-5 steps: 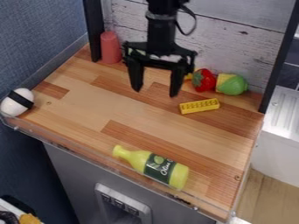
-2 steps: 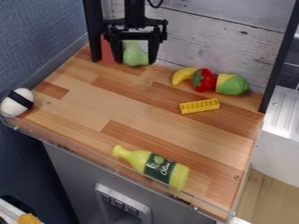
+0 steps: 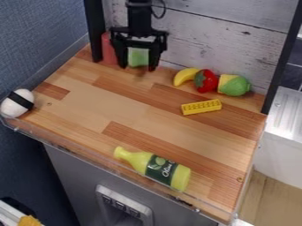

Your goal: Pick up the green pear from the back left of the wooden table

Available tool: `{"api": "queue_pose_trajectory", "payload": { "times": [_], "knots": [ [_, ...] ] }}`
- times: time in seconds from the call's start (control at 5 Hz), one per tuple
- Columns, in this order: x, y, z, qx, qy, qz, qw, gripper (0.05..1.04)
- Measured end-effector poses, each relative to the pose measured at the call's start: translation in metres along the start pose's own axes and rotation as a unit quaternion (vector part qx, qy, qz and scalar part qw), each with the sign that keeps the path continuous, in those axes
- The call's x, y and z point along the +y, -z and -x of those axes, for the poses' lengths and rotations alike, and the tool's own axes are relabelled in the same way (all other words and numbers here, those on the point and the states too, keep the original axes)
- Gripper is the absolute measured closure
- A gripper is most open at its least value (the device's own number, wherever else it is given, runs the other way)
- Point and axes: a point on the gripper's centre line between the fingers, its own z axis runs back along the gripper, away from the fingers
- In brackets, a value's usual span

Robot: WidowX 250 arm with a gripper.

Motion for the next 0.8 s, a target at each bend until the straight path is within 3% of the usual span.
{"api": "queue_pose_trajectory", "payload": {
  "times": [0.2, 0.6, 0.8],
  "knots": [
    [0.006, 0.019, -0.007, -0.004, 0.025, -0.001, 0.9997, 0.086],
    [0.012, 0.029, -0.014, -0.015, -0.02, -0.001, 0.9997, 0.133],
    [0.019, 0.029, -0.016, -0.017, -0.071, 0.006, 0.9973, 0.401]
  ]
}}
